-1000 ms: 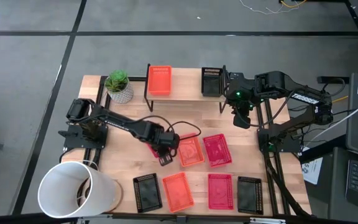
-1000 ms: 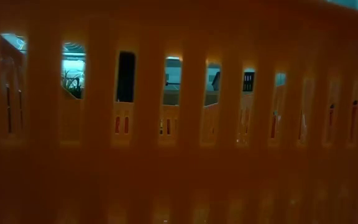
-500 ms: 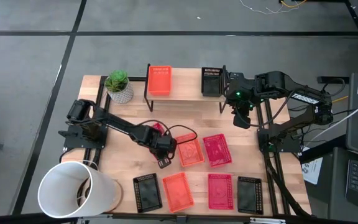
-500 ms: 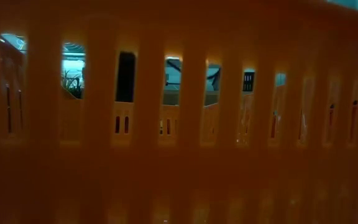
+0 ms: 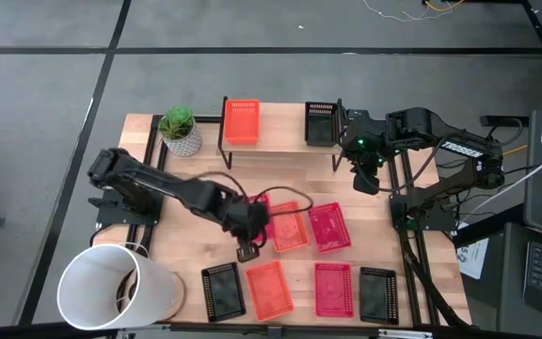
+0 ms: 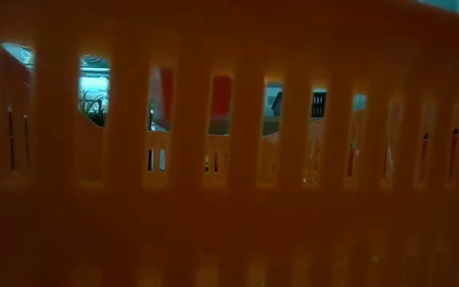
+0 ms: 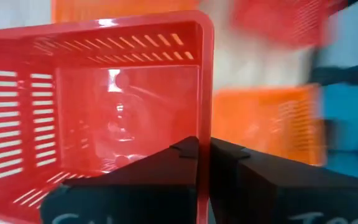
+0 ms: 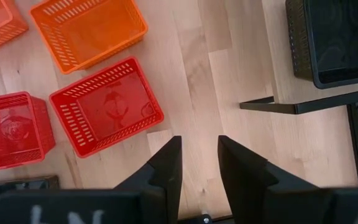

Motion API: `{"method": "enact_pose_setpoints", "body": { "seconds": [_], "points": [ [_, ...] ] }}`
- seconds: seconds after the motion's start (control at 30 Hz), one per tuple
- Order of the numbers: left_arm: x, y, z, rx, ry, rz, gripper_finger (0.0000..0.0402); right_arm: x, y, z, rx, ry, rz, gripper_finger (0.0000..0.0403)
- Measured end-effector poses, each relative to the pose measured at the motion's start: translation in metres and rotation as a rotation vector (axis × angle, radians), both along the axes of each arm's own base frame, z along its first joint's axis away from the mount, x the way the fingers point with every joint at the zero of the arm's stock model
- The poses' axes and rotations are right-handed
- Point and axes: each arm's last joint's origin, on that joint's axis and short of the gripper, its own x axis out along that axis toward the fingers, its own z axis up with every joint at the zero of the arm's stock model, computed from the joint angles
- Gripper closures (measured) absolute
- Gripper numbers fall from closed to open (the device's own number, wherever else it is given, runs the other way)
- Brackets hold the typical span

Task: Stack baskets on shelf by color
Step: Put the top left red bin on the shelf between the orange and black bins

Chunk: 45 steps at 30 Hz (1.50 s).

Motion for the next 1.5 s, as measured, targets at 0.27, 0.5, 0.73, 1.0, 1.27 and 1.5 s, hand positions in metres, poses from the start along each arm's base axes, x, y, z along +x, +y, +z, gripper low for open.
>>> {"method": "enact_pose_setpoints", "body": {
  "seconds": [0.27,0.5,0.73,1.0,1.27,1.5],
  "points": [
    [-0.007,0.043,0.122,0.378,-0.399,-0.114,0.0401,0.000,0.000,0.000,0.001,-0.001,-0.004,0.0300],
    [-0.001,0.125,0.119,0.526,-0.296,-0.056,0.0401,-0.003,0.000,-0.001,0.018,0.032,-0.040,0.0300],
    [0.026,0.193,0.076,0.500,-0.160,-0.072,0.0401,-0.007,0.001,0.001,0.022,0.017,-0.059,0.0300],
    [0.054,0.233,0.029,0.563,-0.013,-0.027,0.0401,-0.009,0.001,0.003,0.020,0.008,-0.055,0.0300],
    [0.066,0.243,0.001,0.577,0.076,-0.068,0.0401,-0.009,0.001,0.003,0.020,0.007,-0.054,0.0300],
    [0.067,0.243,-0.001,0.599,0.095,-0.067,0.0399,-0.009,0.001,0.003,0.020,0.008,-0.054,0.0300]
  ]
}}
